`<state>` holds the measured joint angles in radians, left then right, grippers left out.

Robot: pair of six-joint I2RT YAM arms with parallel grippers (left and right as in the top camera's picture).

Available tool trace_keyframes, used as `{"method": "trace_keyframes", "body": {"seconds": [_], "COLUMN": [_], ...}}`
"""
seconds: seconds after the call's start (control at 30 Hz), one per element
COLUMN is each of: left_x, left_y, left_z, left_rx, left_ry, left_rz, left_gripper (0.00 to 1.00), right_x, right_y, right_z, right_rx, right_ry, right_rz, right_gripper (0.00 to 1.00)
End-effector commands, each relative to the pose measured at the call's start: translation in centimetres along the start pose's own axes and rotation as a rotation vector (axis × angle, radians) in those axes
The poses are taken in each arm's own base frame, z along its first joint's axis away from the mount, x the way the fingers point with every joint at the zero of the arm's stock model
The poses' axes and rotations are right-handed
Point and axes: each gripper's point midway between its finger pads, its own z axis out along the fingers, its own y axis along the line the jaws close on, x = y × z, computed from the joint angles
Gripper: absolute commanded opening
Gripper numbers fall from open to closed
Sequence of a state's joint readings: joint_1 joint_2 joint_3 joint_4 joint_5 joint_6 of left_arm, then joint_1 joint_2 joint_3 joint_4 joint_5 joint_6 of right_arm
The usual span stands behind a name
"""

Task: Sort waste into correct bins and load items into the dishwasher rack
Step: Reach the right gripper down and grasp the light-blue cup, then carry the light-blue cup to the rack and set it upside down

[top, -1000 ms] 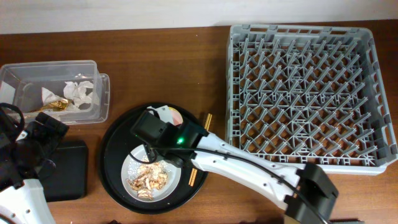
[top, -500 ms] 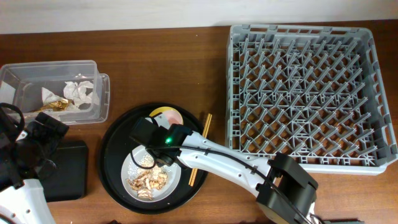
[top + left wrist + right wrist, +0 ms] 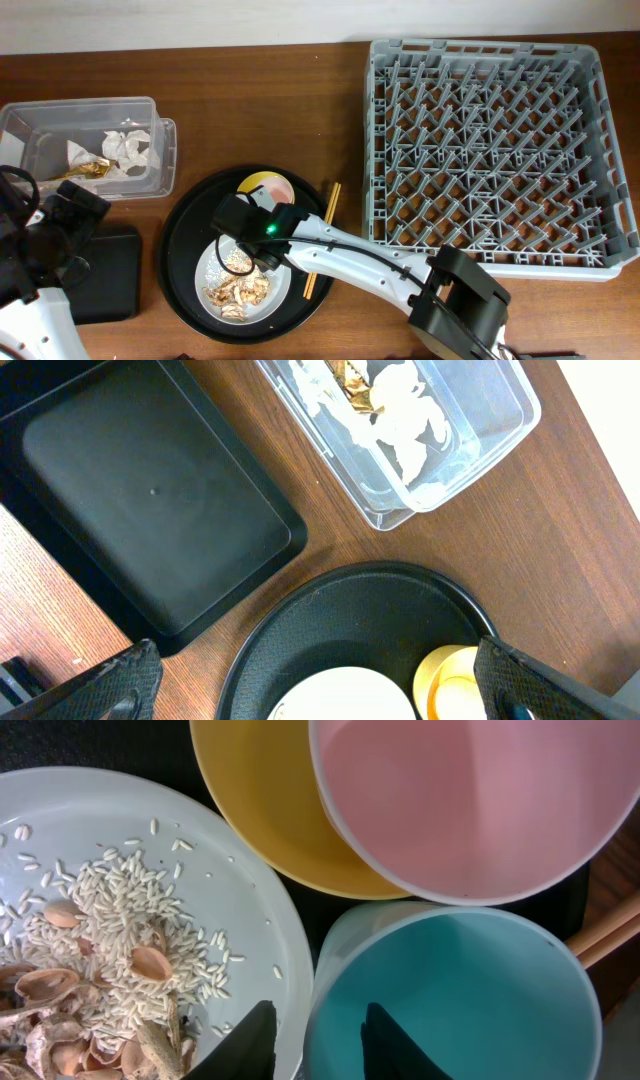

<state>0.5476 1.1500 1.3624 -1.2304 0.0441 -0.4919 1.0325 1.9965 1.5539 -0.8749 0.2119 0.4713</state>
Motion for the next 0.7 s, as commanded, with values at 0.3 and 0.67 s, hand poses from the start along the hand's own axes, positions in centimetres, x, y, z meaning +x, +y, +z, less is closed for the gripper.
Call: {"method": "trace_keyframes", "body": {"seconds": [0.3,0.67], "left_x": [-0.2,-0.2], "left_y": [0.2,0.2], "left_z": [-0.1,-0.1], "left_rx": [-0.007,-0.007], "left_ry": [-0.008,-0.008], "left_rz": [-0.013,-0.013], "left_gripper": [0.99,0.99], "right_x": [-0.8,-5.9], "right_y": [0.4,-12.3], "right_z": [-1.3,-17.0], "right_rx": [-0.004,-0.065], "right_ry": [-0.010,0.033], "right_rz": [-0.001,0.200], "right_gripper": [0.04,0.04]}}
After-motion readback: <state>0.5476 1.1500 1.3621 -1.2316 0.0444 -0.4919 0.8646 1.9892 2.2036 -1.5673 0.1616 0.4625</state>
